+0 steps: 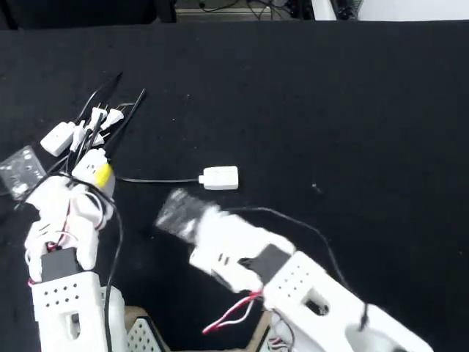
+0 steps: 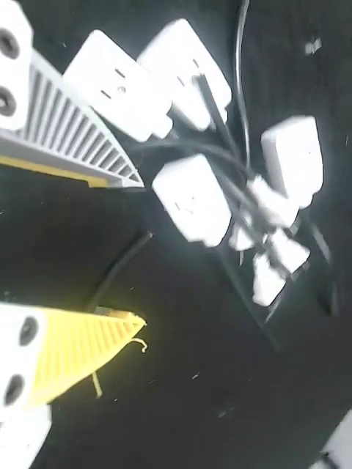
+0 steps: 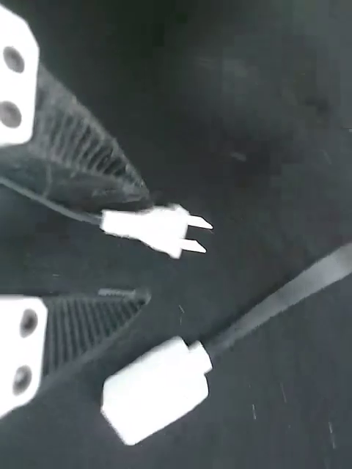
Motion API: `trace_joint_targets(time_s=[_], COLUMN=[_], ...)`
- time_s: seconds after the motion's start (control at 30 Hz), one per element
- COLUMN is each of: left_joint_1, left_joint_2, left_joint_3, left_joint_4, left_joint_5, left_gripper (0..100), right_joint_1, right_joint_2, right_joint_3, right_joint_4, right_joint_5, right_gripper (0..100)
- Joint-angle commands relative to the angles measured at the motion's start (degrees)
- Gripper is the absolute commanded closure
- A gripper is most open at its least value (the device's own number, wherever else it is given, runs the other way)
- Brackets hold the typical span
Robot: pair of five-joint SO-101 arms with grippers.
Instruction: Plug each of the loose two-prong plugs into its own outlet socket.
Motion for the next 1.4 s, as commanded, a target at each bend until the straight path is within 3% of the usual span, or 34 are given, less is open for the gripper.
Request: trace_joint_targets(time_s=[0.0,0.5,0.57,0.63,0.73,0.87,1.03,1.27,1.37], left_joint_1=[-1.5,-1.5,-1.5,-1.5,-1.5,-1.5,-1.3,-1.3,-1.3], left_joint_2=[-0.4,-0.4,-0.4,-0.4,-0.4,-0.7,-0.8,-0.8,-0.8], left_joint_3=[-3.9,-3.9,-3.9,-3.9,-3.9,-3.9,-3.9,-3.9,-3.9], left_joint_4=[-0.9,-0.9,-0.9,-0.9,-0.9,-0.9,-0.9,-0.7,-0.8], left_joint_5=[1.1,1.8,1.7,1.7,1.7,1.7,1.6,1.6,1.6], left_gripper=[73,73,73,73,73,73,73,73,73], right_joint_1=[-1.1,3.6,3.8,5.4,9.6,13.7,12.0,6.5,6.6], right_joint_2=[9.2,32.5,33.7,33.9,31.1,23.8,22.0,31.7,36.9], right_joint_3=[-6.5,-17.4,-18.4,-18.8,-18.5,-16.5,-13.9,-17.1,-21.8], right_joint_4=[0.4,-5.3,-6.2,-8.1,-8.8,-8.7,-8.9,-8.3,-4.3], right_joint_5=[4.0,4.1,4.2,4.0,3.7,-2.2,-3.2,-0.4,-2.9], right_gripper=[82.5,83.0,87.9,99.1,99.0,98.8,98.8,98.4,90.7])
